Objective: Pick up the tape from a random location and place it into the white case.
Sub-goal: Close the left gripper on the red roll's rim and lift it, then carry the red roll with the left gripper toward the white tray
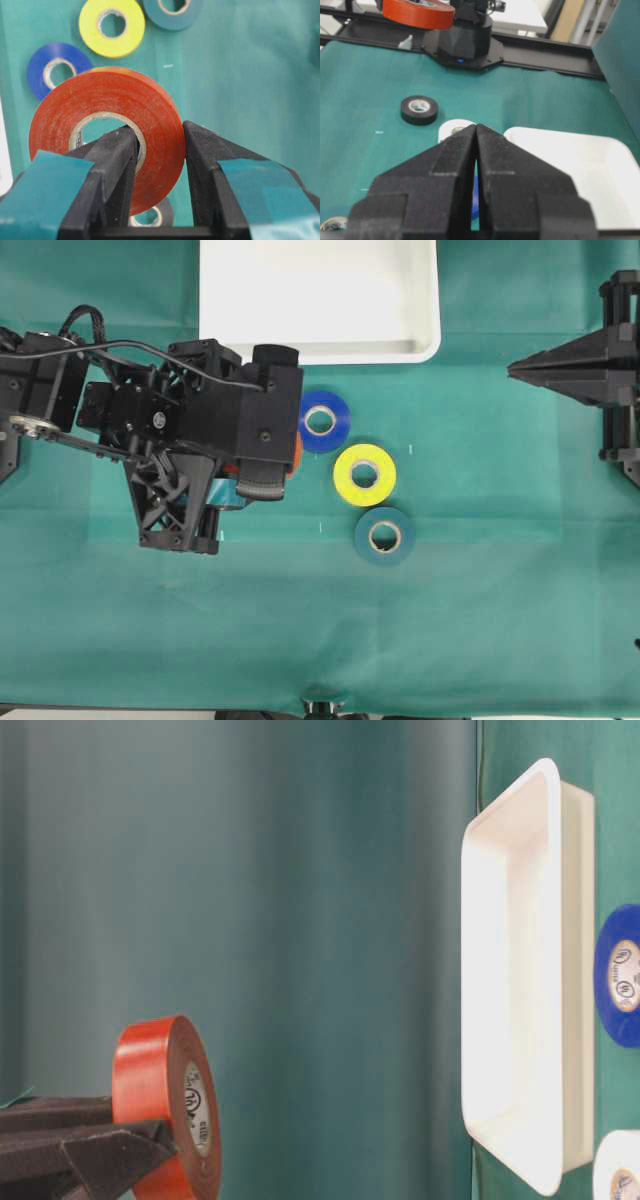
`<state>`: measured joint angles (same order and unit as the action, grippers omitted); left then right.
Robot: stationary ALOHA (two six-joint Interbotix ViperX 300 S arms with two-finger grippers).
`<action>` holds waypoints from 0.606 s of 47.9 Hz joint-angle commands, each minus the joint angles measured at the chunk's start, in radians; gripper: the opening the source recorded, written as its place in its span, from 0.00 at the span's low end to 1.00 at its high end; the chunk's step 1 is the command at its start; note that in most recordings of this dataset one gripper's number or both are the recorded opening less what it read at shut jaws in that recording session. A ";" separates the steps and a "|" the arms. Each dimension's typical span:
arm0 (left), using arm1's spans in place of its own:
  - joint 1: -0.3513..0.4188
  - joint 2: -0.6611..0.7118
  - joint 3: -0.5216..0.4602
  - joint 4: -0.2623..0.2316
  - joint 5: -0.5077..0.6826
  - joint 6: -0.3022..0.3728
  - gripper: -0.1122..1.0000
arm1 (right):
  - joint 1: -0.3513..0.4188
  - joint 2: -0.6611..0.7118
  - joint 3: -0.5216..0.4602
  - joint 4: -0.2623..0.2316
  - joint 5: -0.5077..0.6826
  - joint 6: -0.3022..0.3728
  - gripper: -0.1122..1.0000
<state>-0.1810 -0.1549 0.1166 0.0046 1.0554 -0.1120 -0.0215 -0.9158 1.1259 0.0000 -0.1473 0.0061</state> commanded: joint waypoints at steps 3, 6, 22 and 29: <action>-0.003 -0.029 -0.017 0.003 -0.005 0.002 0.33 | -0.002 0.005 -0.026 -0.002 -0.002 0.002 0.10; 0.002 -0.029 -0.017 0.003 -0.005 0.002 0.33 | -0.002 0.005 -0.026 -0.002 -0.002 0.002 0.10; 0.156 -0.043 0.028 0.009 -0.003 0.006 0.33 | -0.002 0.006 -0.026 -0.003 0.002 0.000 0.10; 0.238 -0.052 0.037 0.008 -0.003 0.058 0.33 | -0.002 0.006 -0.026 -0.005 0.006 -0.002 0.10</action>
<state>0.0199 -0.1718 0.1641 0.0092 1.0569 -0.0752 -0.0215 -0.9143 1.1259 -0.0015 -0.1396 0.0061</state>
